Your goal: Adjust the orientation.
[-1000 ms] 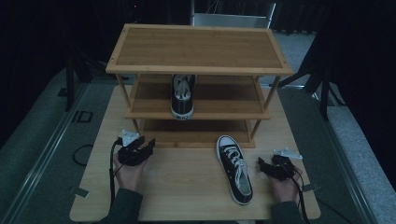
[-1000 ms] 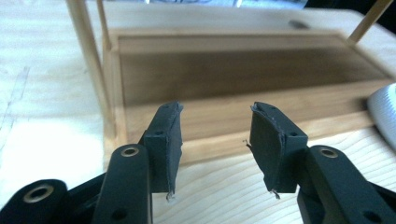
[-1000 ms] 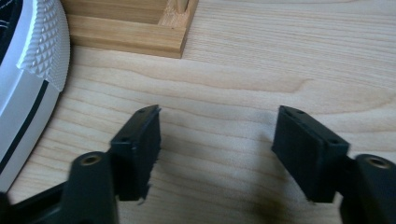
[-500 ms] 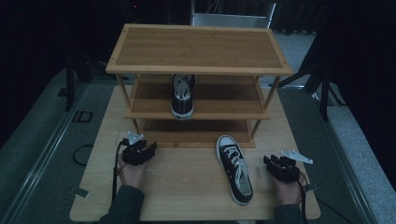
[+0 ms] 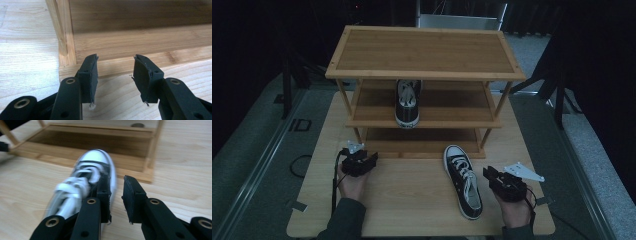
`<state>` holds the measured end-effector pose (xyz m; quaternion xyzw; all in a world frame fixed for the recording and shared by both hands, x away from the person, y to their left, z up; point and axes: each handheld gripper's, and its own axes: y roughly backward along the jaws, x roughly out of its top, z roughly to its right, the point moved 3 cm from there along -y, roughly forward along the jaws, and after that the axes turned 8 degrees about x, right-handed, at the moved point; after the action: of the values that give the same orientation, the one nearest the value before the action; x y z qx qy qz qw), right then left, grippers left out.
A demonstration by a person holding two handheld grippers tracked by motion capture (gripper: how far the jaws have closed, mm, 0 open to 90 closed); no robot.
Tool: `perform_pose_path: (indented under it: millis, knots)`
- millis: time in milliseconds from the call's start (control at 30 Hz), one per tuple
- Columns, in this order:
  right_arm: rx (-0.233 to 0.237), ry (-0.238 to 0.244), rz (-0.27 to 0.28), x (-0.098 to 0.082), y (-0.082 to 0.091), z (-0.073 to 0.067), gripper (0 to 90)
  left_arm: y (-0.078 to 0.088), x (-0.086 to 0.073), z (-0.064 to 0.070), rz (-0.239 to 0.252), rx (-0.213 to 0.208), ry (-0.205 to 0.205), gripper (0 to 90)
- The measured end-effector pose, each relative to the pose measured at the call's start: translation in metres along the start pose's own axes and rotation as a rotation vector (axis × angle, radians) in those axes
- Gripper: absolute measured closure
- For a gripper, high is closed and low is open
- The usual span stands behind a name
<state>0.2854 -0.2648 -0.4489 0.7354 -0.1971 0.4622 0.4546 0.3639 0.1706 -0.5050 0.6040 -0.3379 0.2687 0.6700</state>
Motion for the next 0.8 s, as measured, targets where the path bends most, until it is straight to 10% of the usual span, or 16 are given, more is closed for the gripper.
perform_pose_path:
  millis: [233,800]
  knots:
    - [0.089,0.025,-0.043,0.002,-0.001,-0.021,75.4,-0.001,-0.001,0.001,-0.010,-0.011,0.003,54.4]
    - [0.081,0.007,-0.180,-0.018,-0.030,-0.020,81.3,-0.002,-0.002,0.003,-0.017,-0.004,-0.008,54.4]
